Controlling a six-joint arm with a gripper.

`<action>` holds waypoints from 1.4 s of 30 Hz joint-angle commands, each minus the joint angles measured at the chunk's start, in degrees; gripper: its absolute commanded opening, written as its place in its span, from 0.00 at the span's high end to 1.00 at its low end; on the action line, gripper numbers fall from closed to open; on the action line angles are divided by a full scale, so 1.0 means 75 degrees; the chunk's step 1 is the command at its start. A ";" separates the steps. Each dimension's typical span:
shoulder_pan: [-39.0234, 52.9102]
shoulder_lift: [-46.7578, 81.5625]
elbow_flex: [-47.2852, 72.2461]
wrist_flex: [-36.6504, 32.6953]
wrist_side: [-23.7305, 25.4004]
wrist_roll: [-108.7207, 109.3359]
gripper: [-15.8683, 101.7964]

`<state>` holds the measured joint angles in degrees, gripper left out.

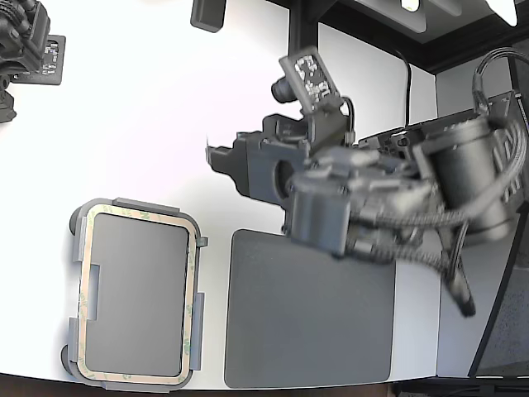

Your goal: Move top rectangular frame to the holder.

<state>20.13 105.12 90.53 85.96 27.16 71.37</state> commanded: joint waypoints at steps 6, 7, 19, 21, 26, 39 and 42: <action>-0.3445 0.2836 0.2613 -0.2473 -0.2262 -0.6832 0.02; -0.3691 0.3047 0.2941 -0.2625 -0.2508 -0.7219 0.02; -0.4102 0.4922 0.5520 -0.3937 -0.3668 -0.8836 0.01; -0.3926 0.5121 0.5801 -0.3937 -0.3750 -0.8906 0.01; -0.3316 0.6012 0.6891 -0.4313 -0.3492 -0.8930 0.01; -0.3293 0.8191 0.7980 -0.4172 -0.3891 -0.9141 0.02; -0.3293 0.8543 0.8074 -0.4113 -0.3773 -0.9059 0.02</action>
<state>-3.69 166.11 152.05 55.20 -1.41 3.25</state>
